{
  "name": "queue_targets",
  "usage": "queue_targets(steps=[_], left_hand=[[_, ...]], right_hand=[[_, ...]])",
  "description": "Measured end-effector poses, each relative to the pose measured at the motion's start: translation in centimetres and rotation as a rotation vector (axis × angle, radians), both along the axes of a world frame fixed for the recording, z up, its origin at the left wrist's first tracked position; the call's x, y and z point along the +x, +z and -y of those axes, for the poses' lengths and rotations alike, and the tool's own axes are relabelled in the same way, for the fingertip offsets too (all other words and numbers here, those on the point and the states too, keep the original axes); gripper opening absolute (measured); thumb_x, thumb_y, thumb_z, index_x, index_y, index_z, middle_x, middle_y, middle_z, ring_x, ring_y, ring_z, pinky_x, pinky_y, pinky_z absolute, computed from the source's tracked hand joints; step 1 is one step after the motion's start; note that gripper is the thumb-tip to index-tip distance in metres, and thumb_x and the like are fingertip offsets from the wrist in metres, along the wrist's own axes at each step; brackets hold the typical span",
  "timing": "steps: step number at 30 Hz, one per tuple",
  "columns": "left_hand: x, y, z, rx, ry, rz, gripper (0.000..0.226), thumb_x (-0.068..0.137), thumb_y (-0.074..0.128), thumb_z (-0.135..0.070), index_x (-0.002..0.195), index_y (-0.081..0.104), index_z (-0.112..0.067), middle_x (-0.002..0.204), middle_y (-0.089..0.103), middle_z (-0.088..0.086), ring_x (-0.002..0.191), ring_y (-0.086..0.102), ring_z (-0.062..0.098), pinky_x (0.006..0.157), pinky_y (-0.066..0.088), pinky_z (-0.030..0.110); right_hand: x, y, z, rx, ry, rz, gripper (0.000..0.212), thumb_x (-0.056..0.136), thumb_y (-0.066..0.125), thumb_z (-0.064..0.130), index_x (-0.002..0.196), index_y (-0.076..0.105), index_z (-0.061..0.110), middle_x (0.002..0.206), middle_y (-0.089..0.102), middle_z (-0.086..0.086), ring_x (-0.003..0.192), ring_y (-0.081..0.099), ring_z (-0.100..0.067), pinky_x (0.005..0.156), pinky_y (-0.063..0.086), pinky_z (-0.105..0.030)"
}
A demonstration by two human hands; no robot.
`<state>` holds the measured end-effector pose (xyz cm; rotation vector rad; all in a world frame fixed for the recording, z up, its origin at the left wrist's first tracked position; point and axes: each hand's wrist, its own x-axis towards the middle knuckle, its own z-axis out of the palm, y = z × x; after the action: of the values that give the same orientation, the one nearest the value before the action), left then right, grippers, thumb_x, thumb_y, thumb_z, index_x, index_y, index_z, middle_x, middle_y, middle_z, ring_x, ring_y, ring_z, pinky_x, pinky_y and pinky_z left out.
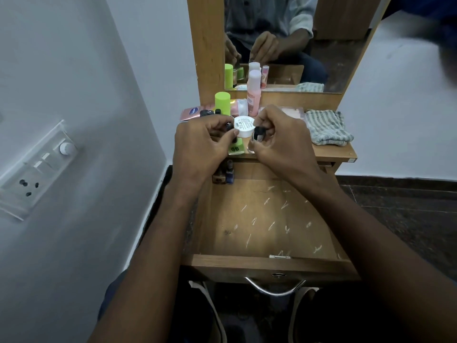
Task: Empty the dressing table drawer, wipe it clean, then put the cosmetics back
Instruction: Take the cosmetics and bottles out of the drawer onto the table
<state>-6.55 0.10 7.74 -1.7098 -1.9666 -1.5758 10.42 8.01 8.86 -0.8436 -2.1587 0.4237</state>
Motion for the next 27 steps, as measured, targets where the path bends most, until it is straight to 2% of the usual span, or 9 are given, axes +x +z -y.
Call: queue_targets(steps=[3, 5, 10, 16, 23, 27], left_hand=[[0.3, -0.4, -0.8, -0.001, 0.054, -0.083, 0.022, 0.088, 0.083, -0.027, 0.11, 0.084, -0.021, 0.098, 0.082, -0.007, 0.086, 0.076, 0.006, 0.077, 0.063, 0.034], [0.3, -0.7, -1.2, -0.013, 0.078, -0.133, 0.021, 0.089, 0.08, -0.029, 0.108, 0.083, -0.023, 0.096, 0.082, -0.007, 0.086, 0.076, 0.013, 0.075, 0.061, 0.04], [-0.1, -1.1, -1.9, -0.018, 0.155, -0.215, 0.03, 0.089, 0.079, -0.028, 0.119, 0.078, -0.026, 0.099, 0.08, -0.004, 0.093, 0.074, 0.022, 0.075, 0.059, 0.041], [-0.4, -1.9, -2.1, -0.085, 0.151, -0.25, 0.041, 0.087, 0.083, -0.027, 0.127, 0.072, -0.028, 0.109, 0.079, -0.005, 0.1, 0.075, 0.019, 0.079, 0.06, 0.041], [0.1, -2.1, -1.5, -0.047, 0.17, -0.274, 0.059, 0.082, 0.089, -0.016, 0.137, 0.069, -0.019, 0.115, 0.078, 0.005, 0.1, 0.074, 0.029, 0.078, 0.061, 0.042], [0.2, -2.2, -1.4, -0.039, 0.165, -0.28, 0.072, 0.08, 0.09, -0.012, 0.146, 0.062, -0.018, 0.131, 0.073, 0.004, 0.112, 0.071, 0.027, 0.083, 0.06, 0.04]], right_hand=[[-1.0, -0.2, -0.9, 0.037, -0.009, 0.044, 0.034, 0.075, 0.083, 0.009, 0.101, 0.062, 0.017, 0.083, 0.063, 0.008, 0.069, 0.057, -0.007, 0.062, 0.053, -0.028], [-1.5, -0.7, -1.2, 0.054, -0.023, 0.068, 0.033, 0.075, 0.081, 0.009, 0.099, 0.061, 0.018, 0.081, 0.064, 0.007, 0.07, 0.059, -0.01, 0.064, 0.055, -0.036], [-2.1, -1.4, -1.8, 0.124, -0.055, 0.09, 0.029, 0.079, 0.078, 0.009, 0.106, 0.069, 0.015, 0.098, 0.071, 0.0, 0.085, 0.065, -0.017, 0.077, 0.058, -0.044], [-2.5, -1.7, -2.2, 0.165, -0.037, 0.108, 0.038, 0.085, 0.079, 0.006, 0.122, 0.073, 0.011, 0.11, 0.068, -0.008, 0.091, 0.066, -0.019, 0.079, 0.06, -0.036], [-2.6, -2.2, -2.3, 0.187, -0.041, 0.1, 0.039, 0.084, 0.081, 0.004, 0.12, 0.07, 0.011, 0.112, 0.066, -0.007, 0.094, 0.066, -0.019, 0.077, 0.059, -0.033], [-3.0, -2.1, -2.3, 0.197, -0.035, 0.111, 0.041, 0.083, 0.081, 0.001, 0.121, 0.07, 0.01, 0.116, 0.066, -0.009, 0.096, 0.067, -0.022, 0.077, 0.06, -0.033]])
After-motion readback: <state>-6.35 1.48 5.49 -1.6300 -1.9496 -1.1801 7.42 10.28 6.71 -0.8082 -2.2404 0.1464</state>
